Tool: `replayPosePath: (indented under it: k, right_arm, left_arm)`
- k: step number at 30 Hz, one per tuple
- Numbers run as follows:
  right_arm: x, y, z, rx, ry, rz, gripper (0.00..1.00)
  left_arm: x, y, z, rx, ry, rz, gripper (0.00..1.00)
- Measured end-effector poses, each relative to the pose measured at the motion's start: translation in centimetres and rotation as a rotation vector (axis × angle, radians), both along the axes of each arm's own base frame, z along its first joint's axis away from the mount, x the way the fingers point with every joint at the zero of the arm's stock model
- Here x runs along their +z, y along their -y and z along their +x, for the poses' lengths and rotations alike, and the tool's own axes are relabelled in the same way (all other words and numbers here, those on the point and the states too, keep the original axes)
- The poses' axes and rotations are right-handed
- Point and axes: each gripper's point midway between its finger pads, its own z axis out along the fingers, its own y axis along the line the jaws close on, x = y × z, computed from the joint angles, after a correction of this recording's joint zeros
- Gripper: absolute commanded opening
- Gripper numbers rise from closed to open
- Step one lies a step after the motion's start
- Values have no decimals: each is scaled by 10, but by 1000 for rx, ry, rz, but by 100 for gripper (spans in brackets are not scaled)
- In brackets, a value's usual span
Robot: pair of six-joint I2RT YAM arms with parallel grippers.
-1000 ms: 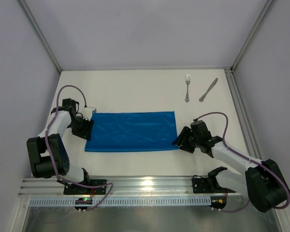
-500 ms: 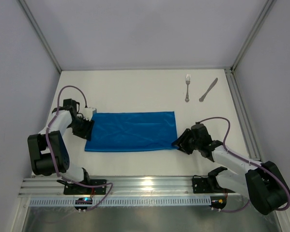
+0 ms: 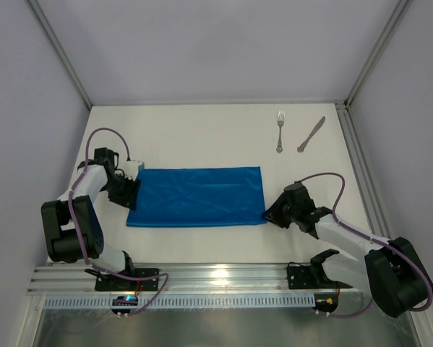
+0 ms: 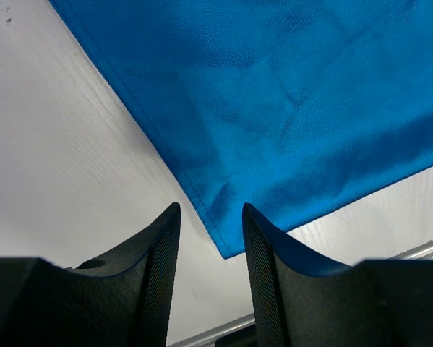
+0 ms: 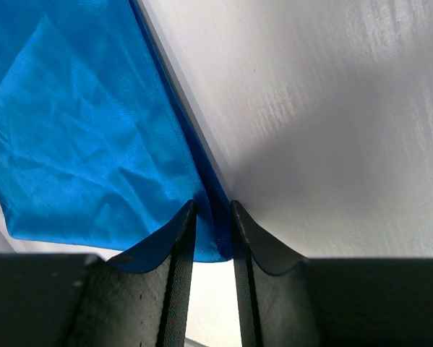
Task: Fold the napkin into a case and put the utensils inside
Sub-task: Pick up the rectangle-folded napkin from the center of the board.
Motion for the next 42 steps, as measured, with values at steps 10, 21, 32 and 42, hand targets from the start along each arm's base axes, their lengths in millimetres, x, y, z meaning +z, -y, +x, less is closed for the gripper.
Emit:
replayPosePath:
  k: [10, 21, 32, 42]
  right_arm:
    - [7, 3, -6, -11, 0, -11, 54]
    - [6, -1, -26, -112, -16, 96, 55]
    - [7, -22, -11, -165, -31, 156, 53]
    - [3, -12, 3, -191, -16, 46, 40]
  left_arm:
    - [0, 0, 0, 0, -1, -2, 41]
    - [1, 1, 0, -2, 2, -6, 42]
    - [4, 2, -2, -1, 6, -9, 42]
    - [4, 2, -2, -2, 6, -9, 42]
